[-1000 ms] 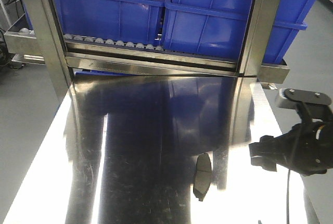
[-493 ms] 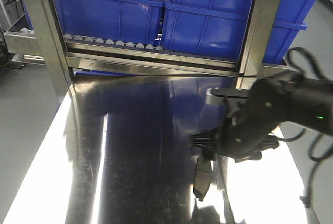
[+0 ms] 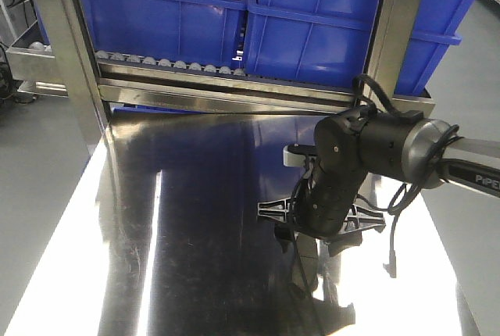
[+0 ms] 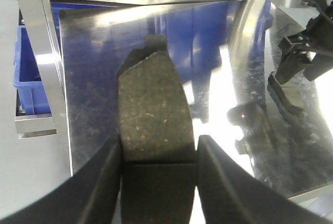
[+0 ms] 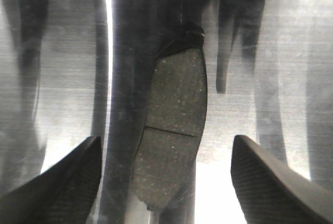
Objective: Move and align brake pads A on conveyor
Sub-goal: 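Lift the brake pad with the right gripper off the table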
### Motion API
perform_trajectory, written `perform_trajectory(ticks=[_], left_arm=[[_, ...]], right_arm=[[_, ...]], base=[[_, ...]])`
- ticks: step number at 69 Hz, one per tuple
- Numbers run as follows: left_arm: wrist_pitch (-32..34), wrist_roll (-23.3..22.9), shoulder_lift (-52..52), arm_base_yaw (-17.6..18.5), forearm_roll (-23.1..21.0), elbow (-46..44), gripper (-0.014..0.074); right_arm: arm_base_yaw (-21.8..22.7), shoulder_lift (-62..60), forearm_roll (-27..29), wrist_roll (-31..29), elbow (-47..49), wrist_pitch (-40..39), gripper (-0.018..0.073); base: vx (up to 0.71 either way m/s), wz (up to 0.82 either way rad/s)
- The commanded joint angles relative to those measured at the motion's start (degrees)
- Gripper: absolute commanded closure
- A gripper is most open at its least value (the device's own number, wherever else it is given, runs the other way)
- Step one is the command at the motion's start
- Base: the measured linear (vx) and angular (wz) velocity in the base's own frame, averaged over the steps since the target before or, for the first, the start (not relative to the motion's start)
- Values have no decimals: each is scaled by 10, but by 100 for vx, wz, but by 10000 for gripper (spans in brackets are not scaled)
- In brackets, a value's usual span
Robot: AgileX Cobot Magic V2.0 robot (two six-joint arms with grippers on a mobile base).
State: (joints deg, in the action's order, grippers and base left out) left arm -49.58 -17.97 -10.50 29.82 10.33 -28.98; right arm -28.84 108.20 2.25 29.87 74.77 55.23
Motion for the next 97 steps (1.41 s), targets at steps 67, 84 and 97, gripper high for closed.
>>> perform_trajectory(ticks=[67, 84, 97], left_arm=[[52, -1, -5, -2, 4, -16, 602], [52, -1, -5, -2, 4, -16, 602], [52, -1, -5, -2, 4, -16, 602]], right_arm=[[2, -47, -22, -76, 15, -20, 566], [51, -107, -22, -125, 15, -11, 563], [106, -162, -22, -181, 15, 2, 563]], base=[[0, 0], [0, 0], [0, 0]])
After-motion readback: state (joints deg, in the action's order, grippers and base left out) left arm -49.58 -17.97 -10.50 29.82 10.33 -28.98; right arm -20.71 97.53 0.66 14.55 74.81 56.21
